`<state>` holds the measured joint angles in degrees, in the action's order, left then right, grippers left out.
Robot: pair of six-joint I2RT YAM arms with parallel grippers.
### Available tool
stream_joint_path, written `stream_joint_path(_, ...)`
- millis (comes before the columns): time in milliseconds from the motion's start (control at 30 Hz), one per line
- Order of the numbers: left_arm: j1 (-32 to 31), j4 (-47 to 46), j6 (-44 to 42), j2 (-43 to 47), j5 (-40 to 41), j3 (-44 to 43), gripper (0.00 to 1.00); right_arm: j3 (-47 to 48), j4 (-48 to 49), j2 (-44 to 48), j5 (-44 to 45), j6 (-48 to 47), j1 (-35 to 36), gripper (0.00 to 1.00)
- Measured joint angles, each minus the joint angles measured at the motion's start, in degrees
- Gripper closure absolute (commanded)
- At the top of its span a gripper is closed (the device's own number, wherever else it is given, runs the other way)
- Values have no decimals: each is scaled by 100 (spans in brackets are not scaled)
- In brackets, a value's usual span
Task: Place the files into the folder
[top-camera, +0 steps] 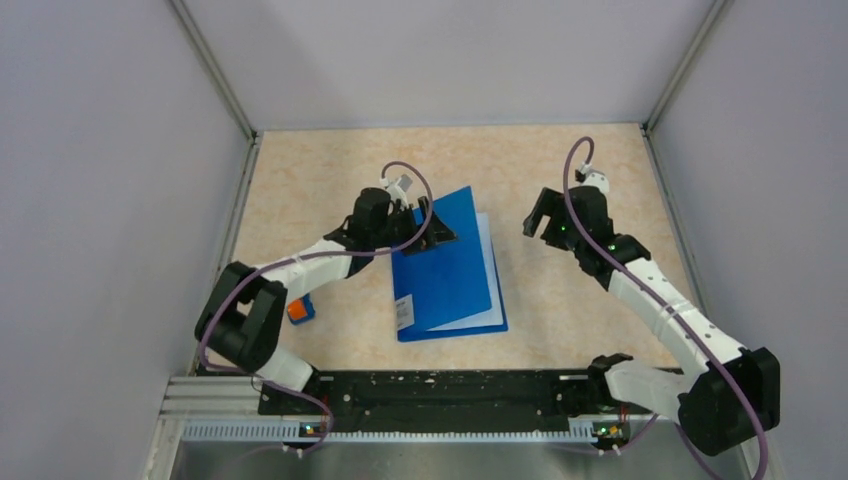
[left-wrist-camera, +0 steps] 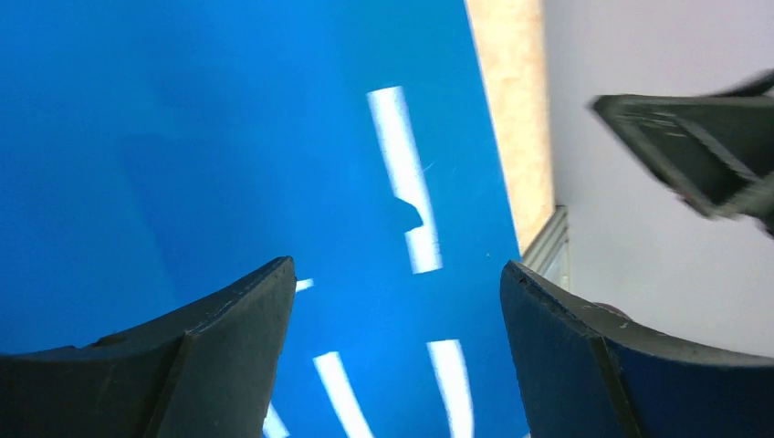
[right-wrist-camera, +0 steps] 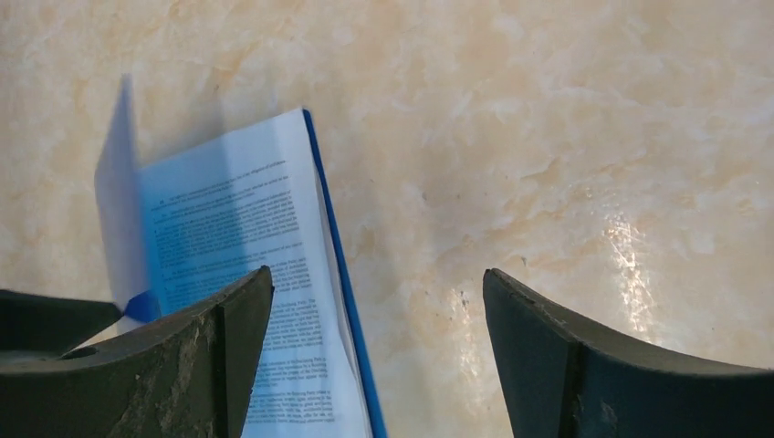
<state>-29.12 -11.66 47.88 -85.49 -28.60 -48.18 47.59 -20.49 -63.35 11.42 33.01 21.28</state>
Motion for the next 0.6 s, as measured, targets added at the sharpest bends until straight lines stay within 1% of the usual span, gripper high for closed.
stream_joint_path(200, -190, 50, -4, -1056, 354, 35, 13, 166, -313, 105, 44, -151, -7, 16)
stream_joint_path(300, -306, 85, 2, -1368, 417, 85, 13, 166, -363, 61, -13, -192, -7, 16)
stream_joint_path(467, -426, 79, -118, -1412, 514, 20, 13, 164, -356, -166, -166, -199, -7, 15)
stream_joint_path(600, -463, 417, -332, -1320, 669, -90, 13, 164, -356, -282, -258, -201, -7, 15)
